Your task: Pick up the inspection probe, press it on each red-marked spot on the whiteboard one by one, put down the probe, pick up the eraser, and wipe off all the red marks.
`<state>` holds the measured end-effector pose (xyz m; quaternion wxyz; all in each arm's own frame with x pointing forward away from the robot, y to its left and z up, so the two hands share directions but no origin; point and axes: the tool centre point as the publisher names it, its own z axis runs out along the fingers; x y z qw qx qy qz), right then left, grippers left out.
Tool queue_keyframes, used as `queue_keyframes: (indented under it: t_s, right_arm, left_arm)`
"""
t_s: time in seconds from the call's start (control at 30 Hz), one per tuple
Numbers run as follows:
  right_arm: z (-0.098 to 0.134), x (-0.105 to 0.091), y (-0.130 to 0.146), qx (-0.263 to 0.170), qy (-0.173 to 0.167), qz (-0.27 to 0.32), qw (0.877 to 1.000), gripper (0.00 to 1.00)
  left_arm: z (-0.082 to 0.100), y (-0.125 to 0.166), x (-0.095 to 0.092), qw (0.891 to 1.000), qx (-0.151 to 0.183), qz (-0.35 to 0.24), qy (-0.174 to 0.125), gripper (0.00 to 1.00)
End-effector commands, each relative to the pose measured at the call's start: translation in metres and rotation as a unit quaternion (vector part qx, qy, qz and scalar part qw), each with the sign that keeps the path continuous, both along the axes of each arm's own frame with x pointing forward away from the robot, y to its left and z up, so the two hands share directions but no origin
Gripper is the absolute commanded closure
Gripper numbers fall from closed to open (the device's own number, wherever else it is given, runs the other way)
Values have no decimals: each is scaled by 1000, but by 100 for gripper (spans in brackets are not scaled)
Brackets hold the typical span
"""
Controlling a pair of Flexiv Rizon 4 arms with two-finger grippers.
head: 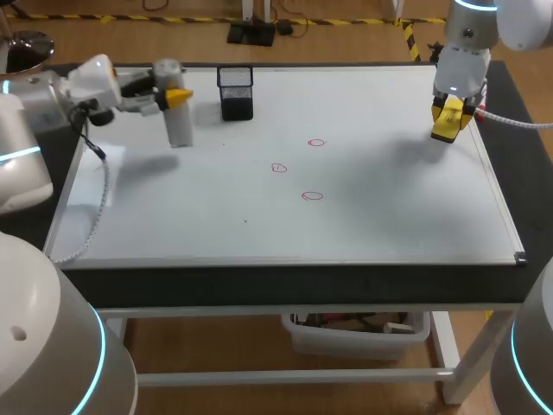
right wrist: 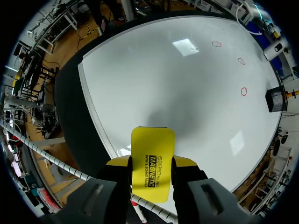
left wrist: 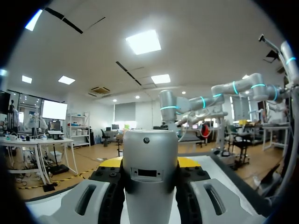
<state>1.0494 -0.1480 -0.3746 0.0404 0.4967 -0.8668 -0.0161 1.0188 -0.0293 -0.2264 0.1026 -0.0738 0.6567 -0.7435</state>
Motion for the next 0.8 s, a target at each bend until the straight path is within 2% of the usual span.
queue_keyframes:
  t_s: [0.03,0.17,0.33,0.8]
  right_arm:
    - [1,1,-1,-1,0,1,1000,100]
    - [1,1,-1,-1,0,1,1000,100]
    - [1,1,-1,-1,0,1,1000,100]
    - [1,1,-1,-1,0,1,1000,100]
  left_arm:
    - [-5,-29,-15,1000,-7,-17,5,100]
    - [-4,-56,-31,999,-2,-47,4,100]
    - [0,-82,-44,996,-15,-84,1,100]
    - [-9,-140,-51,988,-19,-155,5,100]
